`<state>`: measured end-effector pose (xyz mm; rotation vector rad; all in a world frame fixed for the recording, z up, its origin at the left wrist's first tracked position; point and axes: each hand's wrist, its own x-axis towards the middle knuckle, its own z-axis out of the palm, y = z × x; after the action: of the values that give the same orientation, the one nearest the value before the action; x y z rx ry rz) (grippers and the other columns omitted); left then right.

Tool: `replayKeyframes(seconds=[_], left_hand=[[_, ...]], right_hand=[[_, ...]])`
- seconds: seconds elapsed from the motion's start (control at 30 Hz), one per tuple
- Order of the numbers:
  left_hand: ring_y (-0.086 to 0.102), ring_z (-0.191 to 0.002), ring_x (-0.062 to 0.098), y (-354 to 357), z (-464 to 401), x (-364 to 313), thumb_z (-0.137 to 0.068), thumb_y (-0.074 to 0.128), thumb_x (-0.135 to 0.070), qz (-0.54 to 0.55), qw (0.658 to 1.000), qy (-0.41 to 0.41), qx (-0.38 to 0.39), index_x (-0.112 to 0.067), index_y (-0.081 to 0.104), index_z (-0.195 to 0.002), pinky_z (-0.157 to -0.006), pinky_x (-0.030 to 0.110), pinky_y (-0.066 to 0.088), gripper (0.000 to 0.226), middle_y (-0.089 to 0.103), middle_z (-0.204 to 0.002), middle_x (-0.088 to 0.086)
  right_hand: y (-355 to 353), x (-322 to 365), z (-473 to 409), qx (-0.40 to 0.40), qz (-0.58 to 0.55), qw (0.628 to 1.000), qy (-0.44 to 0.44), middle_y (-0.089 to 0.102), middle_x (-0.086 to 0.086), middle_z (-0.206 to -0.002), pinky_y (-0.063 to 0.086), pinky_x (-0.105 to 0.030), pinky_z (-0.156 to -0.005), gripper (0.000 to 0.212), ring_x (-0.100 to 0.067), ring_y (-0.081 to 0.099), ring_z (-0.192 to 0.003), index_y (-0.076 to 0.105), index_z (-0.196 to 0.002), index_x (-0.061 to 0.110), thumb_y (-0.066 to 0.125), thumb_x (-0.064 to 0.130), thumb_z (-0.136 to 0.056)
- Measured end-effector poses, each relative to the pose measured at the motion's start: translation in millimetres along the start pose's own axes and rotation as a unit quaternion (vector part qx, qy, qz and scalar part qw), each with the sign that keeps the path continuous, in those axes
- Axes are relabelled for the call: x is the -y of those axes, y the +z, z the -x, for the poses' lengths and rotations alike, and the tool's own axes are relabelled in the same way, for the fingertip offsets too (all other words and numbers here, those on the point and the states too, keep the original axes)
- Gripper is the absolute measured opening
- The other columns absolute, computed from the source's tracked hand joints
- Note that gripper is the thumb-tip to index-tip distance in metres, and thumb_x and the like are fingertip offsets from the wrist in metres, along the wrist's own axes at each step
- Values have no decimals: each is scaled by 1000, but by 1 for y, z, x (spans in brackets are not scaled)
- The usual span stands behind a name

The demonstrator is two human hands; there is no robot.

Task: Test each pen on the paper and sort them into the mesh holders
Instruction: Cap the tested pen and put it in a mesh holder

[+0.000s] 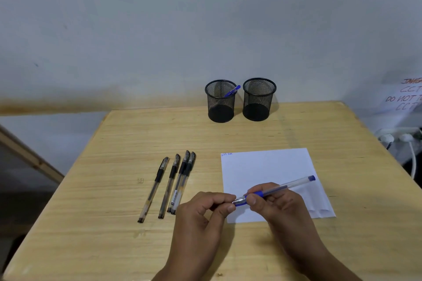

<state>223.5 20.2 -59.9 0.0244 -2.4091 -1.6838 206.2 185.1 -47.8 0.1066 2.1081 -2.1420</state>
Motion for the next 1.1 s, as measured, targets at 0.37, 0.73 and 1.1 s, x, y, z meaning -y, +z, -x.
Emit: replayKeyframes(seconds=[0.37,0.73,1.1], left_hand=[[68,-81,1,-1,-2,0,-78,79,-6,16,999,-24,-32,-26,78,-79,-71,8,46,20,74,-80,-16],[69,-78,9,18,-51,-21,-81,78,-24,108,991,-75,-29,-33,76,-84,-66,22,56,10,75,-80,-15],[57,-89,-1,2,-171,-7,-81,78,-34,-18,998,-44,-31,-38,61,-108,-70,15,45,33,65,-107,-18]], right_hand=[[13,-6,-2,-17,32,999,1,76,4,-83,52,-23,-80,11,-12,70,-82,76,-80,21,72,13,-86],[25,25,-47,-104,-149,983,-1,76,-14,-86,57,-39,-80,14,-28,71,-84,64,-91,5,74,2,-82],[-24,92,-144,-147,157,972,-93,66,5,-65,59,-37,-67,14,-16,62,-63,73,-83,20,68,8,-79]])
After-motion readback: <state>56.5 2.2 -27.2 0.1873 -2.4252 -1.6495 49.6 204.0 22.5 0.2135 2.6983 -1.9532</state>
